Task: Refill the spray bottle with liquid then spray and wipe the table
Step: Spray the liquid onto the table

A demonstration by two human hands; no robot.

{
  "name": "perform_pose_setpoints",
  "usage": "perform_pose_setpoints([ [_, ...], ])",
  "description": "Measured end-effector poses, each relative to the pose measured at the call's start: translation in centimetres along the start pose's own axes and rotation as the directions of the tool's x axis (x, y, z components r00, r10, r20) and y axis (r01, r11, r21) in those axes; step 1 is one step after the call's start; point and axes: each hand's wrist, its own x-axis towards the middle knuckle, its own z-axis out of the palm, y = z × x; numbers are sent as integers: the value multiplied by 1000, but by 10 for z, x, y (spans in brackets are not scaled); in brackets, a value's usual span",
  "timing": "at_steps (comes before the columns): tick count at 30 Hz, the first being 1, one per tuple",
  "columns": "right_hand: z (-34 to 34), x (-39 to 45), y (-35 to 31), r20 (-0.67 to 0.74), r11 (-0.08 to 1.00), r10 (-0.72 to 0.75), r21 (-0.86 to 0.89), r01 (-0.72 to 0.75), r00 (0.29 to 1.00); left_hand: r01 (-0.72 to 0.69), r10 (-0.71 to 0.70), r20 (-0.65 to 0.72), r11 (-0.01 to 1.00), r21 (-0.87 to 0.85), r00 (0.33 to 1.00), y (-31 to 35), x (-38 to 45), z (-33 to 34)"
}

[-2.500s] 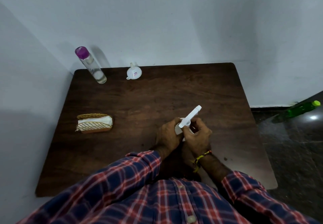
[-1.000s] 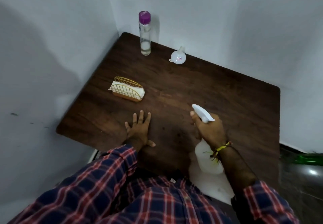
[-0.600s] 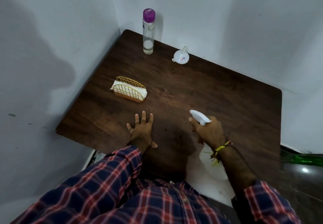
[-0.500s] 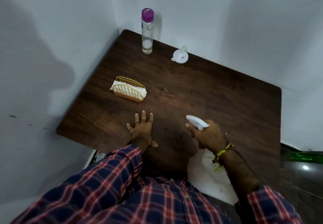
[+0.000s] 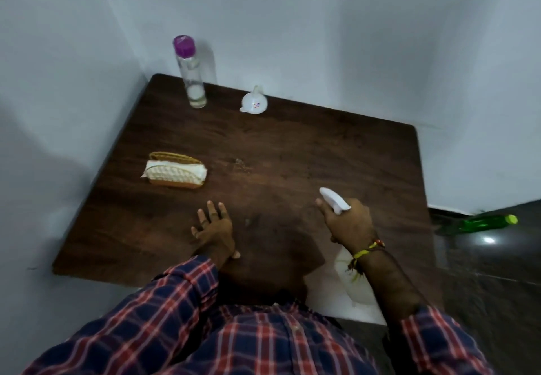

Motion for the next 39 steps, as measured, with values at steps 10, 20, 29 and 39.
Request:
perform_pose_setpoints([
  [10,-40,4,19,50,998,63,26,-65,997,-100,91,84,989,109,992,37,-1,-5],
  [20,-15,-32,49,215,980,115,-185,-75,970,-8,7,5,972,237,1000,59,5,-3],
  [29,-33,-20,-2,34,998,-62,10,62,997,-20,9,42,961,275,999,58,6,-6],
  [39,-10,-30,36,419,889,-137,-348,298,898,-42,11,118,962,268,993,55,5,-13],
])
